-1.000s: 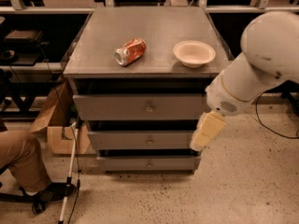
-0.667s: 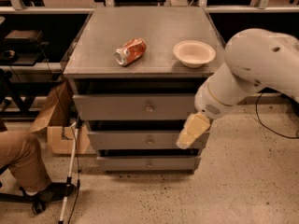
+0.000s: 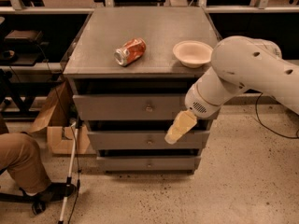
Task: Open top drawer
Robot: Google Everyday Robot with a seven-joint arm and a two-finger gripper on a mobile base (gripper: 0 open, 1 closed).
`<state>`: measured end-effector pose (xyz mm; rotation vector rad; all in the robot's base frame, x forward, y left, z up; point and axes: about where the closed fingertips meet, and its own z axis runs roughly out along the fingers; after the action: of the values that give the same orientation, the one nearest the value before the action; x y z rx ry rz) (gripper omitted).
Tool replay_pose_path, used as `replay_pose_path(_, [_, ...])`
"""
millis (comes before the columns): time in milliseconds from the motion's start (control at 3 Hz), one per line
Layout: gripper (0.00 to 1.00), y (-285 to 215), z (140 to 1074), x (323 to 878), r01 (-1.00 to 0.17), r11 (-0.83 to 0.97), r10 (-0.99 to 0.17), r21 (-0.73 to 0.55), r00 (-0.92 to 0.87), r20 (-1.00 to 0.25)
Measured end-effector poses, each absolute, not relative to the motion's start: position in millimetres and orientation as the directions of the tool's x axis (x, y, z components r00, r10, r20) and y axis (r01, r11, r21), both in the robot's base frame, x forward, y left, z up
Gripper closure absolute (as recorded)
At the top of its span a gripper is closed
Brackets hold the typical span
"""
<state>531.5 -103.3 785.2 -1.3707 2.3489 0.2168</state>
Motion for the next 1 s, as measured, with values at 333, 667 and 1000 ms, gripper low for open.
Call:
replay_pose_path(333, [0.00, -90, 782, 544, -0.884, 0.459, -0.801, -0.090, -0.368, -0.471])
replay_pose_path(667, [0.00, -65, 776, 568, -0.912, 0.392, -0.795, -0.124, -0.268, -0.545])
replay_pose_path(1000, [0.00, -33, 767, 597, -0.932, 0.332, -0.779, -0.144, -0.185, -0.599])
